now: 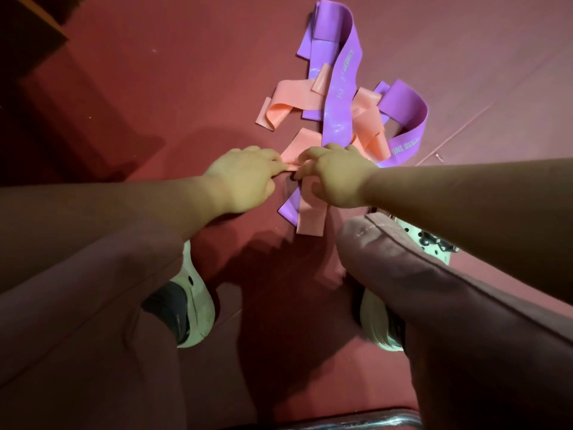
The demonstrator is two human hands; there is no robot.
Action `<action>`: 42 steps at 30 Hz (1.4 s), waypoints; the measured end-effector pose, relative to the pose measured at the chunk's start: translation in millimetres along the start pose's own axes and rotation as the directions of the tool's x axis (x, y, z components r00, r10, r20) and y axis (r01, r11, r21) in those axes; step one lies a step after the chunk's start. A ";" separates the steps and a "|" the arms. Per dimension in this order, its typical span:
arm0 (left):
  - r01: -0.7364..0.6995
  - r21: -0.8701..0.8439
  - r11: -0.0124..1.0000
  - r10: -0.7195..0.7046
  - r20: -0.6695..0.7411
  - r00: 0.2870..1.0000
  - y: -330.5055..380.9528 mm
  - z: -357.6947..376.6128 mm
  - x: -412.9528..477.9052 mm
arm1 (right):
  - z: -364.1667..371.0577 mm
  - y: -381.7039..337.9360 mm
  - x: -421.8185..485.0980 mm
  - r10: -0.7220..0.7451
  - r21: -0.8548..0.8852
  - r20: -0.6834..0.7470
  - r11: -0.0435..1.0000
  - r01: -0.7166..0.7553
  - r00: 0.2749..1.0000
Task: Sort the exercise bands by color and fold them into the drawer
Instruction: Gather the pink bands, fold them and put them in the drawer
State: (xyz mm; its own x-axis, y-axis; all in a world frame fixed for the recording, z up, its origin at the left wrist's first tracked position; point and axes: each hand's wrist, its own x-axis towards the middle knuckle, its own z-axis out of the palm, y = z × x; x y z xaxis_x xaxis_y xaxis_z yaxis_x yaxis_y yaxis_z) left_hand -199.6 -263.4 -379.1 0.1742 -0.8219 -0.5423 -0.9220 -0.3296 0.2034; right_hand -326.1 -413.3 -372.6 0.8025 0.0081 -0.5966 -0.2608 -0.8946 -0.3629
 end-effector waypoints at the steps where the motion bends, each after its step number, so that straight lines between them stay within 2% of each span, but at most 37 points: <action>1: 0.007 -0.056 0.998 -0.009 -0.039 0.999 -0.4 -0.9 0.1 | 0.5 2.2 0.0 0.008 0.057 -0.046 0.998 -0.006 0.999; 3: 0.011 -0.170 0.985 -0.034 -0.136 0.990 -2.6 -3.1 0.1 | 2.4 4.2 2.1 0.074 0.234 -0.144 0.971 -0.039 0.987; 6: -0.034 -0.249 0.968 -0.033 -0.260 0.965 -4.9 -7.9 2.3 | 6.8 4.6 5.9 0.183 0.509 -0.220 0.860 -0.048 0.958; 10: -0.027 -0.316 0.948 -0.088 -0.346 0.934 -0.9 -16.9 3.8 | 7.0 -1.2 9.8 0.249 0.688 -0.258 0.725 -0.004 0.933; 13: -0.022 -0.365 0.931 -0.130 -0.388 0.912 2.5 -18.7 1.3 | 7.6 -5.1 14.8 0.255 0.674 -0.246 0.738 -0.024 0.935; 17: -0.034 -0.423 0.905 -0.142 -0.378 0.915 0.4 -22.8 -6.1 | 8.0 -7.9 19.3 0.253 0.624 -0.269 0.780 -0.031 0.929; 21: -0.040 -0.557 0.830 -0.224 -0.398 0.889 0.0 -24.1 -8.2 | 7.8 -10.6 25.9 0.264 0.449 -0.329 0.888 -0.095 0.907; 23: -0.018 -0.727 0.687 -0.372 -0.372 0.851 -0.3 -19.4 -3.6 | 4.0 -14.5 24.6 0.319 0.512 -0.319 0.851 -0.121 0.893; 25: -0.007 -0.894 0.448 -0.508 -0.261 0.821 0.5 -15.7 1.3 | -1.8 -20.0 23.1 0.382 0.658 -0.249 0.741 -0.134 0.890; 27: 0.008 -0.964 0.264 -0.586 -0.154 0.795 2.1 -17.0 4.1 | -7.4 -25.1 22.6 0.387 0.778 -0.174 0.617 -0.115 0.905; 29: 0.054 -0.991 0.120 -0.617 -0.032 0.786 3.1 -19.6 7.1 | -12.4 -29.9 22.8 0.383 0.887 -0.139 0.458 -0.057 0.913; 31: 0.137 -0.990 -0.018 -0.591 0.120 0.798 2.7 -19.8 9.7 | -16.5 -32.6 23.1 0.396 0.955 -0.120 0.297 -0.003 0.911; 33: 0.201 -0.969 -0.146 -0.534 0.248 0.808 0.3 -18.2 9.3 | -21.0 -36.4 21.6 0.374 0.977 -0.098 0.214 0.017 0.922; 35: 0.203 -0.953 -0.227 -0.457 0.288 0.841 1.5 -16.4 7.2 | -24.0 -38.5 21.4 0.333 0.980 -0.088 0.200 0.021 0.939; 38: 0.165 -0.947 -0.275 -0.311 0.250 0.917 10.5 -20.0 3.7 | -28.4 -40.2 18.5 0.262 0.980 -0.085 0.197 0.033 0.961; 42: 0.077 -0.930 -0.361 -0.307 0.196 0.931 12.3 -25.0 5.6 | -31.7 -42.5 15.4 0.258 0.975 -0.068 0.221 0.009 0.964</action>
State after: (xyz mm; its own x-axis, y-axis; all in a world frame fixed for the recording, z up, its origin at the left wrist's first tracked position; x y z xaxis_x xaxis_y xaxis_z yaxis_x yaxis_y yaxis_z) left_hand -201.3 -283.7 -359.2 0.3772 -0.5736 -0.7271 0.6674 -0.3760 0.6428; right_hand -285.7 -389.2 -343.6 0.7425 -0.2532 -0.6201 -0.5736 0.2378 -0.7839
